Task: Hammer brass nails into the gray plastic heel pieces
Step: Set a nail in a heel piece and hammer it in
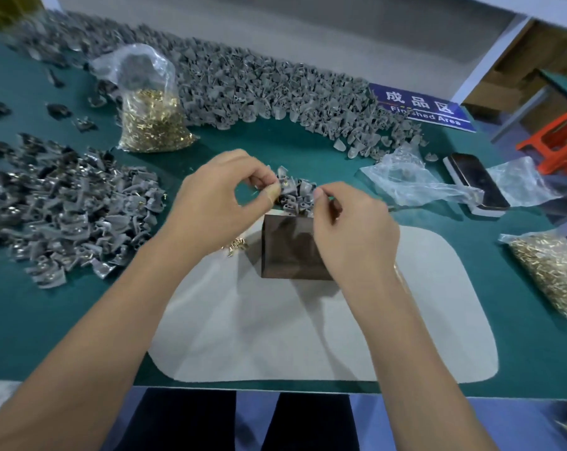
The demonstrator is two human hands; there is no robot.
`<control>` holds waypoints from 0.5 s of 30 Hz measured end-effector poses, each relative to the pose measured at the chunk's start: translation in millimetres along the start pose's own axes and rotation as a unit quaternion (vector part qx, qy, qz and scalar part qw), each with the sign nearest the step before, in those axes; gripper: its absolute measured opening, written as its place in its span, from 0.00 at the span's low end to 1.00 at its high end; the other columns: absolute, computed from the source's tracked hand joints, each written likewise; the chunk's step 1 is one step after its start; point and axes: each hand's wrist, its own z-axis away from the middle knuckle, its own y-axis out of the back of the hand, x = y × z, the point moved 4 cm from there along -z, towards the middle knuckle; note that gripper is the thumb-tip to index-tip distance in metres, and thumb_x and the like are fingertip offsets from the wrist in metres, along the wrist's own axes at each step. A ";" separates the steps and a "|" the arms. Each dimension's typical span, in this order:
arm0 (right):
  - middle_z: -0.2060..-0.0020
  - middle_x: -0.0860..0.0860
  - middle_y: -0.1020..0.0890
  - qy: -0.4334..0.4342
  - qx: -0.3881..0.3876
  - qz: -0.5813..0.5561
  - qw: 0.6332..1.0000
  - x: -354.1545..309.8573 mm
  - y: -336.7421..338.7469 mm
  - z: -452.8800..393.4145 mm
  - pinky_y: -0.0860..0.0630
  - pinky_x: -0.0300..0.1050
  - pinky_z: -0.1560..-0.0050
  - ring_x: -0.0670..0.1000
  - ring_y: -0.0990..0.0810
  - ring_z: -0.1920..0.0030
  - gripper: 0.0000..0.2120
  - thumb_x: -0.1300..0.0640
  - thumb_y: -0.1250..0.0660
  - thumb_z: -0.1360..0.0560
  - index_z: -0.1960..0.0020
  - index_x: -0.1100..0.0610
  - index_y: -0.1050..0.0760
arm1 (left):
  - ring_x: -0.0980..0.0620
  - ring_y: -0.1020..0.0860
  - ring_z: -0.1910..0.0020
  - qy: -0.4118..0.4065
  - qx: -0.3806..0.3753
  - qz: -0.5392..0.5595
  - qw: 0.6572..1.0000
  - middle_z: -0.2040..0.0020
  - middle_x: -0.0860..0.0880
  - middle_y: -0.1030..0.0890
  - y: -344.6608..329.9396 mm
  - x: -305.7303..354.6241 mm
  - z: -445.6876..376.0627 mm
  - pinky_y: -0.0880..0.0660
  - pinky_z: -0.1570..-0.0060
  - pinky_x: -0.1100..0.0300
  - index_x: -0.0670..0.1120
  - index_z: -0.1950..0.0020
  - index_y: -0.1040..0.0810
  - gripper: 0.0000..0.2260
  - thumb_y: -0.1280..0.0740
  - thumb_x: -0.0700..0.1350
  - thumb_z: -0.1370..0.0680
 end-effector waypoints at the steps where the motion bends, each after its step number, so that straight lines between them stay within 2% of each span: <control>1: 0.58 0.47 0.15 0.027 -0.006 -0.020 0.999 -13.9 -2.5 2.1 0.31 0.47 0.63 0.56 0.19 0.56 0.11 0.48 0.38 0.18 0.50 0.50 0.19 | 0.60 0.24 0.53 0.017 0.035 -0.006 0.999 0.56 0.60 0.22 14.6 -6.0 6.5 0.30 0.58 0.61 0.57 0.53 0.20 0.04 0.32 0.54 0.23; 4: 0.57 0.45 0.15 0.107 -0.064 -0.067 0.990 -56.9 -18.8 7.2 0.28 0.47 0.62 0.52 0.19 0.55 0.09 0.49 0.36 0.19 0.50 0.48 0.18 | 0.59 0.25 0.53 0.060 0.096 -0.053 0.992 0.56 0.61 0.23 54.1 -24.3 33.5 0.29 0.58 0.60 0.58 0.53 0.21 0.03 0.33 0.55 0.22; 7: 0.56 0.43 0.16 0.169 -0.127 -0.082 0.974 -97.9 -41.5 9.5 0.26 0.47 0.59 0.49 0.19 0.52 0.08 0.49 0.36 0.19 0.49 0.46 0.18 | 0.56 0.24 0.53 0.103 0.096 -0.117 0.983 0.56 0.58 0.22 77.7 -40.8 58.7 0.24 0.54 0.54 0.56 0.53 0.20 0.03 0.32 0.54 0.22; 12: 0.55 0.42 0.16 0.211 -0.169 -0.111 0.956 -147.5 -73.3 16.4 0.23 0.47 0.58 0.48 0.19 0.53 0.08 0.47 0.35 0.19 0.48 0.44 0.17 | 0.61 0.26 0.50 0.185 0.112 -0.172 0.961 0.54 0.60 0.21 110.8 -65.0 81.6 0.28 0.53 0.60 0.57 0.52 0.19 0.02 0.29 0.53 0.23; 15: 0.55 0.42 0.16 0.236 -0.179 -0.100 0.950 -168.8 -88.1 19.1 0.29 0.44 0.61 0.49 0.19 0.54 0.09 0.46 0.36 0.19 0.48 0.44 0.17 | 0.60 0.26 0.50 0.191 0.142 -0.179 0.955 0.55 0.59 0.21 128.4 -72.3 89.1 0.28 0.54 0.60 0.55 0.52 0.18 0.03 0.29 0.53 0.23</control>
